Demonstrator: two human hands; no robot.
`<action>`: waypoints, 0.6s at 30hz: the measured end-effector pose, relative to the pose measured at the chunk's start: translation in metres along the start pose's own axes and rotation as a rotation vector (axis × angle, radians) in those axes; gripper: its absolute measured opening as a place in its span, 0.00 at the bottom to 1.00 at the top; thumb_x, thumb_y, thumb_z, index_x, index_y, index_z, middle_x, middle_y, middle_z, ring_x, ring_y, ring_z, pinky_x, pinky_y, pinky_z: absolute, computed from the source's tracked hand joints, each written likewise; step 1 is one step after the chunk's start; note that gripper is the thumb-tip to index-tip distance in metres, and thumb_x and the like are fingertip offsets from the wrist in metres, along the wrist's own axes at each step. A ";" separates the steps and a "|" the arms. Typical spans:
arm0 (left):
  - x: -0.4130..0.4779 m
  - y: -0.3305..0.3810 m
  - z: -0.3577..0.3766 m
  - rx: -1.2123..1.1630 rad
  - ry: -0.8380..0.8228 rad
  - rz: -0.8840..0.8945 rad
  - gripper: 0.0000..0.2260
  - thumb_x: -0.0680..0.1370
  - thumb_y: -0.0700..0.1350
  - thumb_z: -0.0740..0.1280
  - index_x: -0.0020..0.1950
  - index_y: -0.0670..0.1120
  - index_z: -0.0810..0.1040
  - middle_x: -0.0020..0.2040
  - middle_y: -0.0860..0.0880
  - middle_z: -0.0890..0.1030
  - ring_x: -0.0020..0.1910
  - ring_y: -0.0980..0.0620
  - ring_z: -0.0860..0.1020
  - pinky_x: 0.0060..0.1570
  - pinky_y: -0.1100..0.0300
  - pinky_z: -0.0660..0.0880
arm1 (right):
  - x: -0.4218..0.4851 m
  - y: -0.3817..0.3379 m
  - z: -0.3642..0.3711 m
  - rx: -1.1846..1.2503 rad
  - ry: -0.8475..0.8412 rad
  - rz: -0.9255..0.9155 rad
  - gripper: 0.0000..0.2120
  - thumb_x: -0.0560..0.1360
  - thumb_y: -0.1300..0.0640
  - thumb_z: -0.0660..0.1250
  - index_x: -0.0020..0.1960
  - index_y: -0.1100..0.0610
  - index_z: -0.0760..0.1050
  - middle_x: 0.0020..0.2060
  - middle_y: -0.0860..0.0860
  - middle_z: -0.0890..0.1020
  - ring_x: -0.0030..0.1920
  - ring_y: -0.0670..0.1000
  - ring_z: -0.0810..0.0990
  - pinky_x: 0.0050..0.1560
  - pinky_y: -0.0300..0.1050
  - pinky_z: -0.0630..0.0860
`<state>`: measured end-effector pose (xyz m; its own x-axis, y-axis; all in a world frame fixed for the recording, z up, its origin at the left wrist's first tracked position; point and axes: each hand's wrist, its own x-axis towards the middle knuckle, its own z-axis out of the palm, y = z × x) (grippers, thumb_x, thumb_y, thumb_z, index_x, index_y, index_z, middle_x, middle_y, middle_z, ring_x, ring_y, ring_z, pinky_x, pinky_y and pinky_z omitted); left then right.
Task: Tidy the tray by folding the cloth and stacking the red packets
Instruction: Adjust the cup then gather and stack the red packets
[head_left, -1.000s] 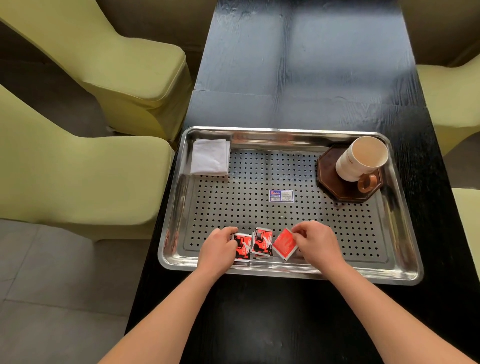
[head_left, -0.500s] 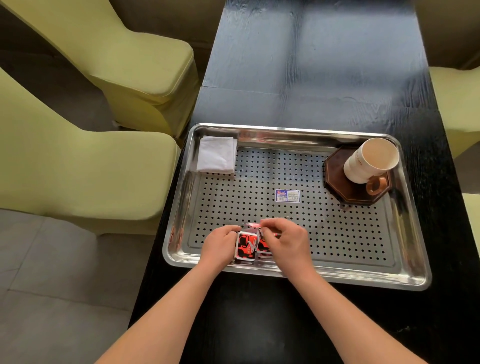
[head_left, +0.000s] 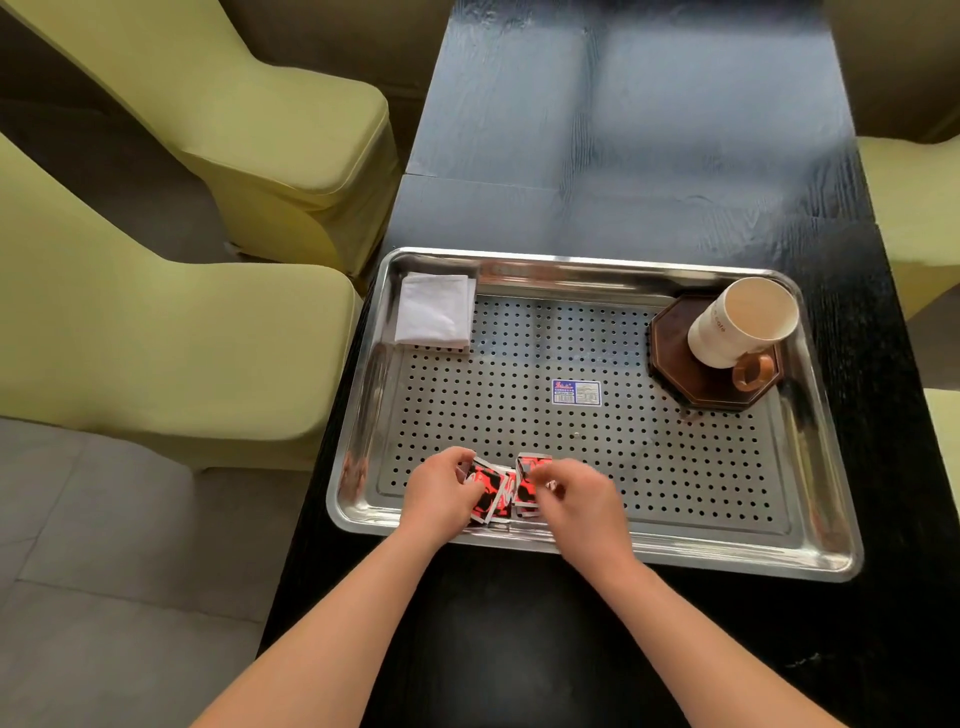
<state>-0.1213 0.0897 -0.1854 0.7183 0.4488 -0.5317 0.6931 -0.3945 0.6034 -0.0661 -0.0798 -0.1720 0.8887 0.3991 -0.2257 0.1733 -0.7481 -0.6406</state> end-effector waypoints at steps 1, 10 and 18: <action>0.000 -0.001 0.001 0.047 0.019 0.027 0.18 0.76 0.43 0.69 0.67 0.51 0.77 0.43 0.53 0.77 0.44 0.53 0.77 0.46 0.61 0.72 | 0.007 0.005 -0.004 0.006 0.038 0.042 0.10 0.76 0.57 0.70 0.57 0.51 0.82 0.50 0.46 0.83 0.46 0.46 0.80 0.49 0.45 0.78; -0.004 0.001 0.007 0.205 0.081 0.084 0.19 0.75 0.48 0.69 0.66 0.51 0.77 0.48 0.51 0.81 0.49 0.50 0.78 0.48 0.57 0.73 | 0.040 0.013 0.004 -0.311 -0.272 0.022 0.19 0.76 0.47 0.69 0.66 0.44 0.71 0.56 0.48 0.69 0.59 0.51 0.69 0.54 0.51 0.75; -0.004 0.002 0.007 0.127 0.066 0.047 0.18 0.74 0.47 0.70 0.64 0.51 0.78 0.42 0.54 0.77 0.44 0.54 0.76 0.44 0.61 0.69 | 0.040 0.009 0.008 -0.207 -0.257 0.121 0.19 0.70 0.46 0.73 0.60 0.46 0.76 0.53 0.46 0.72 0.55 0.49 0.74 0.51 0.50 0.78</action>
<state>-0.1224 0.0818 -0.1861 0.7475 0.4777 -0.4616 0.6639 -0.5129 0.5443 -0.0321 -0.0659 -0.1924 0.7770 0.4011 -0.4851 0.1788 -0.8796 -0.4409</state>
